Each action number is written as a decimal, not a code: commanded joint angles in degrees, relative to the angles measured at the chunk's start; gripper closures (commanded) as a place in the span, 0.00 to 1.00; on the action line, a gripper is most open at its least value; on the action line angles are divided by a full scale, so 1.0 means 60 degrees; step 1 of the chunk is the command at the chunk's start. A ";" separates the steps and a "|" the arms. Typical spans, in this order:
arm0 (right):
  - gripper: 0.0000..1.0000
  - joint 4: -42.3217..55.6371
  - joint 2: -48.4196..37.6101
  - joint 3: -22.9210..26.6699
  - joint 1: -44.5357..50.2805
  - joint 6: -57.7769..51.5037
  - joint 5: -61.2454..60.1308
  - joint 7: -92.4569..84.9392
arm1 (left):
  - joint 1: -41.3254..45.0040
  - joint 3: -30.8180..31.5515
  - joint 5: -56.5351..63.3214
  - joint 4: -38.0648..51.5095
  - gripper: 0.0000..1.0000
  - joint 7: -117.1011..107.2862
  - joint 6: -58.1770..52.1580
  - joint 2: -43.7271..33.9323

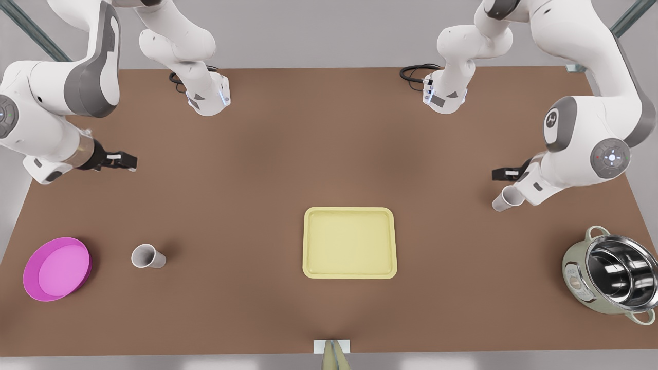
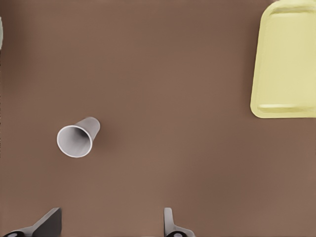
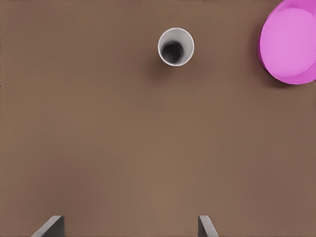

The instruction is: Use both arms to respectively pick up the white IKEA cups from the middle-left and middle-right positions, then place the white IKEA cups onto the middle-middle tray, ensuring that the cups remain upright and do not tip over

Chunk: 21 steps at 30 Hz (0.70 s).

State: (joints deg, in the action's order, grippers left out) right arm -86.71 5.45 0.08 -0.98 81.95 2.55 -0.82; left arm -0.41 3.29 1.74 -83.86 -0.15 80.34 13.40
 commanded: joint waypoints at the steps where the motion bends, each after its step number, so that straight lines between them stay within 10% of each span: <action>1: 0.00 -0.0007 0.0029 0.0002 -0.0012 0.0726 -0.0001 -0.0142 | -0.0034 -0.0006 0.0004 0.0016 0.00 0.0934 0.0804 -0.0036; 5: 0.00 0.1734 0.2253 0.0045 -0.0114 0.0858 0.0146 -0.1268 | -0.0107 -0.0635 -0.0026 -0.0276 0.00 0.1138 0.1037 -0.0007; 11: 0.00 0.2366 0.4833 0.0133 -0.0964 0.3376 0.0029 -0.1899 | -0.0708 -0.2774 -0.0436 -0.4202 0.00 0.3876 0.6427 0.0403; 21: 0.00 0.2923 0.6474 0.0133 -0.1360 0.5179 -0.0748 -0.1768 | -0.1030 -0.2907 -0.1359 -0.5462 0.00 0.4025 0.8011 0.1180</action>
State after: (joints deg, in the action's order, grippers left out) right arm -69.39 44.18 0.87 -9.04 108.32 -0.55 -7.64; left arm -6.57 -14.14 -4.16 -116.36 13.76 122.24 20.10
